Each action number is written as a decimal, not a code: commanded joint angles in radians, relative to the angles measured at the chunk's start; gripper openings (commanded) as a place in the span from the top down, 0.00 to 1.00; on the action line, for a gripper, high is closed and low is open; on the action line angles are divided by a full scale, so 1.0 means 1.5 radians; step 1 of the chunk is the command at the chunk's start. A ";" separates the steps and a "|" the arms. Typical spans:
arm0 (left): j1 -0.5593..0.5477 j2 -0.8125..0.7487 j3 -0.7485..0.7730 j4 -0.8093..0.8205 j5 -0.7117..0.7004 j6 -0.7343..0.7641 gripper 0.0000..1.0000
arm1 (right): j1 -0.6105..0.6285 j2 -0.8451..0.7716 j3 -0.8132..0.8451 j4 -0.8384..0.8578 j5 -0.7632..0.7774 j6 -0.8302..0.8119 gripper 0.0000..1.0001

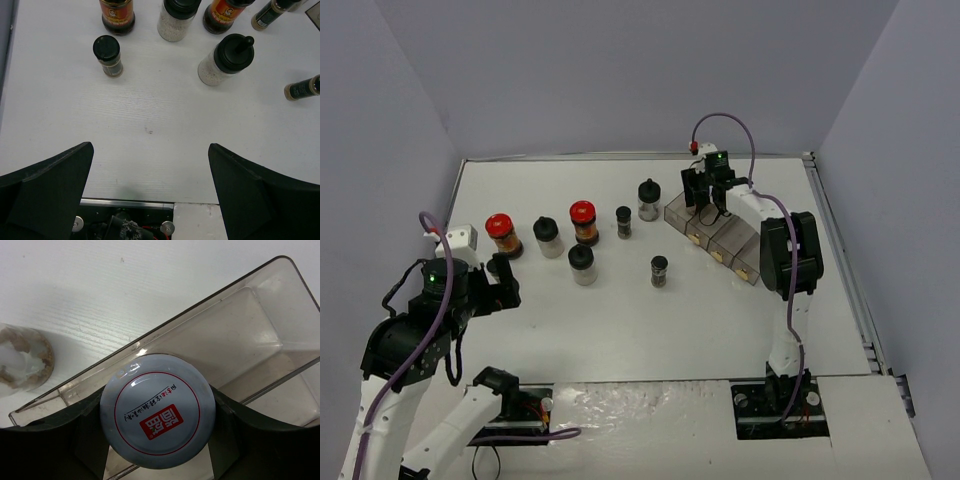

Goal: Organize the condiment bottles

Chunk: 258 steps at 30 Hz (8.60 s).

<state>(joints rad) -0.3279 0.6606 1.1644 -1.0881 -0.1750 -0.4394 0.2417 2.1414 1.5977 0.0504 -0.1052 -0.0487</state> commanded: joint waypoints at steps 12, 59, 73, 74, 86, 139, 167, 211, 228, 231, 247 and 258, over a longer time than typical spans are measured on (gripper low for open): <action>0.000 0.007 0.000 0.034 0.007 -0.011 0.03 | 0.017 -0.241 -0.054 0.020 -0.019 -0.024 0.04; 0.000 0.038 0.014 0.083 0.003 0.048 0.03 | 0.287 -0.409 -0.366 -0.009 0.034 0.014 0.94; 0.000 0.038 0.013 0.084 -0.007 0.052 0.03 | 0.023 -0.436 -0.175 -0.093 0.095 0.111 1.00; 0.000 0.038 0.013 0.083 -0.008 0.052 0.03 | -0.003 -0.424 -0.157 -0.093 0.088 0.121 1.00; -0.001 0.033 0.015 0.065 -0.013 0.041 0.03 | -0.095 -0.208 -0.002 -0.093 0.113 0.158 1.00; -0.001 0.017 0.027 0.033 -0.026 0.022 0.03 | 0.208 -0.322 -0.008 -0.106 -0.045 -0.028 0.15; -0.001 -0.032 0.035 -0.067 -0.028 0.003 0.03 | 0.276 -0.009 0.105 -0.025 0.015 -0.026 0.26; -0.001 0.022 -0.015 0.022 -0.012 -0.050 0.03 | -0.024 -0.284 -0.123 -0.017 0.114 0.077 1.00; -0.001 0.026 -0.036 0.002 -0.030 -0.091 0.03 | -0.037 -0.173 -0.171 0.083 0.115 0.097 0.87; -0.001 0.030 -0.039 0.007 -0.035 -0.101 0.03 | -0.037 -0.173 -0.175 0.088 0.115 0.101 0.73; -0.001 0.070 -0.077 0.084 -0.088 -0.149 0.03 | -0.035 -0.307 -0.204 0.057 0.092 0.111 0.17; 0.037 0.199 -0.067 0.154 -0.107 -0.082 0.03 | 0.015 -0.565 -0.212 -0.067 -0.010 0.109 0.06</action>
<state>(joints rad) -0.3189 0.8748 1.0290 -0.9725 -0.3479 -0.6294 0.2386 1.4401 1.2736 -0.0010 -0.0368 0.1125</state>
